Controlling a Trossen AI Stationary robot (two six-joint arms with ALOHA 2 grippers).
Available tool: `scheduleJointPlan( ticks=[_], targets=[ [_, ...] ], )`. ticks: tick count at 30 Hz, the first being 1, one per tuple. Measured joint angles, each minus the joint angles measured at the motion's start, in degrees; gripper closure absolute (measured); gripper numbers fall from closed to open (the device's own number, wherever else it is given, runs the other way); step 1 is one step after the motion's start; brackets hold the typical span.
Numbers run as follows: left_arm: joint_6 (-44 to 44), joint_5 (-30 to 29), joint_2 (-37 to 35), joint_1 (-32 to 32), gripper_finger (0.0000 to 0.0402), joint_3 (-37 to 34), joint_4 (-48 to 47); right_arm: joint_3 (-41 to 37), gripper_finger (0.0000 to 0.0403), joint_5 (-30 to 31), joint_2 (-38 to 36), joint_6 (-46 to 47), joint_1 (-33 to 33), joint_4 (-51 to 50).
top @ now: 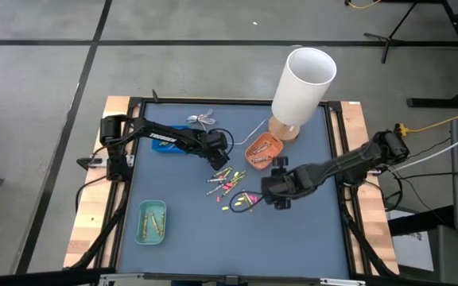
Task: Sort crayons
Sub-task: Put the gray crayon into the orange bin
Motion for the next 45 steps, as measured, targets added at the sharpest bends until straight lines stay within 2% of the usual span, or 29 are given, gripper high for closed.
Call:
scheduleJointPlan(
  ticks=[4, 14, 24, 31, 41, 45],
  targets=[
    [0.0, 0.0, 0.0, 0.0, 0.0268, 0.0, 0.0, 0.0, 0.0267, -1.2, 0.0, 0.0, 1.7, 5.3],
    [0.1, 0.9, 0.1, 0.0, 0.0338, 0.0, 0.9, 0.0, 0.0267, -2.4, 0.0, 0.0, 3.8, 18.7],
    [1.7, 0.6, 0.1, 0.0, 0.0393, 0.0, 1.8, 0.0, 0.0267, -4.1, 0.0, 0.0, 3.7, 21.4],
    [3.8, 1.1, -0.3, -0.1, 0.0397, -0.1, 1.9, 0.0, 0.0267, -4.6, 0.1, 6.9, 3.7, 21.0],
    [3.8, 9.7, -5.3, -0.7, 0.0399, -0.1, 2.8, 0.0, 0.0267, -5.0, 0.1, 11.0, 3.7, 20.6],
    [3.7, 12.5, -6.9, -1.7, 0.0399, -0.1, 6.0, 0.0, 0.0267, -5.0, 0.1, 11.0, 3.7, 20.7]
  ],
)
